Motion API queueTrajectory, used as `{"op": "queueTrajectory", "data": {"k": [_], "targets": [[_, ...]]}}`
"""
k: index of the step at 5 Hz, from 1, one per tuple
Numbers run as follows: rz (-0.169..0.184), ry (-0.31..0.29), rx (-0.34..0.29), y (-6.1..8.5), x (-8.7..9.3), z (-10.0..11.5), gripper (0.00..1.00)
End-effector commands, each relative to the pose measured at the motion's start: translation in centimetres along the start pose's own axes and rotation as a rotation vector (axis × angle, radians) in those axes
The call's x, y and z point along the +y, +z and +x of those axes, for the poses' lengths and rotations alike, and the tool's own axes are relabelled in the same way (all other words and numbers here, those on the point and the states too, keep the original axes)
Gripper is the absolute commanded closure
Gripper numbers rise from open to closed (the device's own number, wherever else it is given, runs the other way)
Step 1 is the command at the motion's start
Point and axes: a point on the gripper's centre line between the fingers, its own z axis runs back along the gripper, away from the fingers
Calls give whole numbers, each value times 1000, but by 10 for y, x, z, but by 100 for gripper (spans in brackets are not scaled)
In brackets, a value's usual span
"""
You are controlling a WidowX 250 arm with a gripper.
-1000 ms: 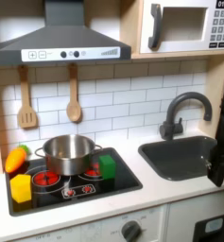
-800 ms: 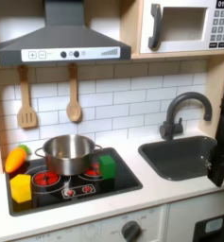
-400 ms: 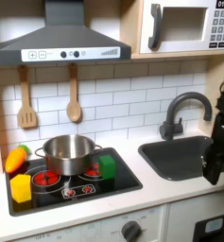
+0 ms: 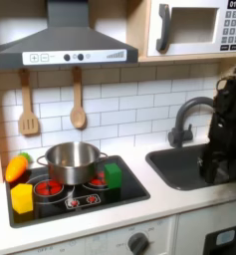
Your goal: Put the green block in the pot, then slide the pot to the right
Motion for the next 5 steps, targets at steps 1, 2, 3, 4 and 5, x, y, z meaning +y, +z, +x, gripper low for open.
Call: {"op": "queueTrajectory", "data": {"k": [1,2,3,4,5], "targets": [[16,21,-28,0,12,36,0],[22,40,-29,-3,18,54,0],[22,46,-36,-6,23,72,0],[34,54,-43,-9,29,91,0],[38,63,-52,0,46,101,0]]}}
